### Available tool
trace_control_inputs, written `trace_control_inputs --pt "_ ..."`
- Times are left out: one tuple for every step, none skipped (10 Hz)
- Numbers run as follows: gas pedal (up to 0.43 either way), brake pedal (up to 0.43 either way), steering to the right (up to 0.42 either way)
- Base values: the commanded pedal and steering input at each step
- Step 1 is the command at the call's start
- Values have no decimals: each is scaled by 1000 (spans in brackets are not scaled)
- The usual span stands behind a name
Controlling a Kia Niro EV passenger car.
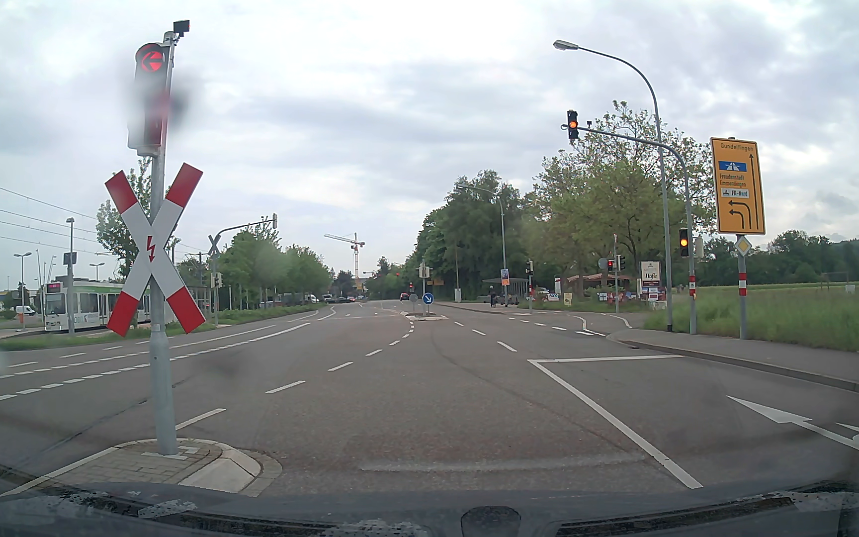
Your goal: Follow the waypoints while adhering to traffic rules and regulations
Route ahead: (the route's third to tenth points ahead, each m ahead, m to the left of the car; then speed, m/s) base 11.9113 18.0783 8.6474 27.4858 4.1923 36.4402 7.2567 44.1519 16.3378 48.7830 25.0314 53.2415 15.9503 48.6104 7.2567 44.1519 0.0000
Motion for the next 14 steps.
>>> trace_control_inputs --pt "0 201 10" --pt "0 201 9" --pt "0 201 9" --pt "0 201 9" --pt "0 201 9" --pt "0 195 9" --pt "0 201 9" --pt "0 201 9" --pt "0 201 9" --pt "0 201 9" --pt "0 201 9" --pt "0 201 9" --pt "0 201 9" --pt "0 201 9"
